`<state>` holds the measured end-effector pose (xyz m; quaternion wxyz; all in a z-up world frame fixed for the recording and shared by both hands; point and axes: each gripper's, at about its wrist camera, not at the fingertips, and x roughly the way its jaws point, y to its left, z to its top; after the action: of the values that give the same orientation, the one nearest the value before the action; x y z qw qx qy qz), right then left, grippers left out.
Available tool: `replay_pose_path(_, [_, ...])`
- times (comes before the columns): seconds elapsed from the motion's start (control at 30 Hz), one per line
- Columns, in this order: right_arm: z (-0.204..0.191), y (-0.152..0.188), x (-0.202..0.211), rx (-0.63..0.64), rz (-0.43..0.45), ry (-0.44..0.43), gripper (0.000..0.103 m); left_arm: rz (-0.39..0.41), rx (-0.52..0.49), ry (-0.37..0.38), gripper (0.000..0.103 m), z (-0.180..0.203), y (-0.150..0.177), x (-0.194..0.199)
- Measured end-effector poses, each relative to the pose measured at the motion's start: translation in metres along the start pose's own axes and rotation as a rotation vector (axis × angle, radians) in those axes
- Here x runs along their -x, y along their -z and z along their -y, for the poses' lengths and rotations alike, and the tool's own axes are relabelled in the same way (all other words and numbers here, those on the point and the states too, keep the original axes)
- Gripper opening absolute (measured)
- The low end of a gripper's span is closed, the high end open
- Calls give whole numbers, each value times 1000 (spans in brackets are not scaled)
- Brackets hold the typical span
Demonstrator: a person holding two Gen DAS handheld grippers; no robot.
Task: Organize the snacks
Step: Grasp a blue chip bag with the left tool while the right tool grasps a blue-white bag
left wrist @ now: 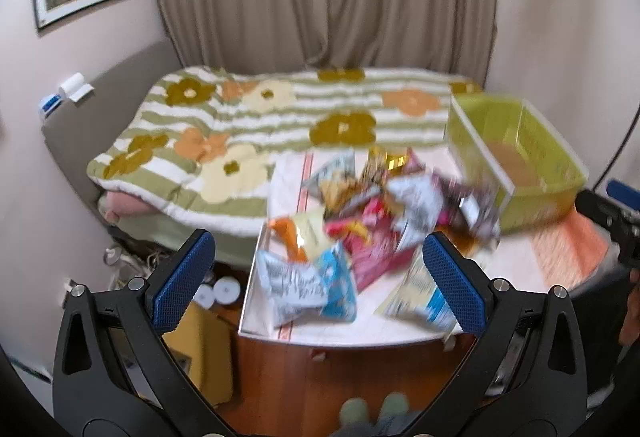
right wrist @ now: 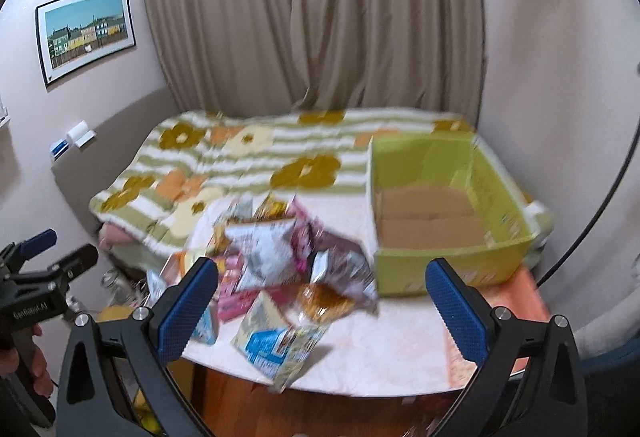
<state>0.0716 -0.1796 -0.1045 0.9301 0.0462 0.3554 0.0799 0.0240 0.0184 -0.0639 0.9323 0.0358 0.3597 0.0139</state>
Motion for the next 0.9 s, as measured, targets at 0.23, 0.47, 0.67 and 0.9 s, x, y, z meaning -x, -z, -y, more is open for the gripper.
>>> replay_pose_path(0.23, [6, 41, -58, -91, -172, -77, 103, -128, -202, 44, 103, -8, 31, -61])
replay_pose_path(0.47, [-5, 79, -106, -179, -300, -140, 103, -183, -513, 102, 103, -10, 57, -117])
replay_pose_path(0.67, [-15, 103, -143, -232, -371, -176, 103, -207, -658, 168, 103, -10, 68, -154])
replay_pose_path(0.9, [-17, 112, -166, -246, -396, -175, 103, -248, -728, 251, 103, -5, 77, -188])
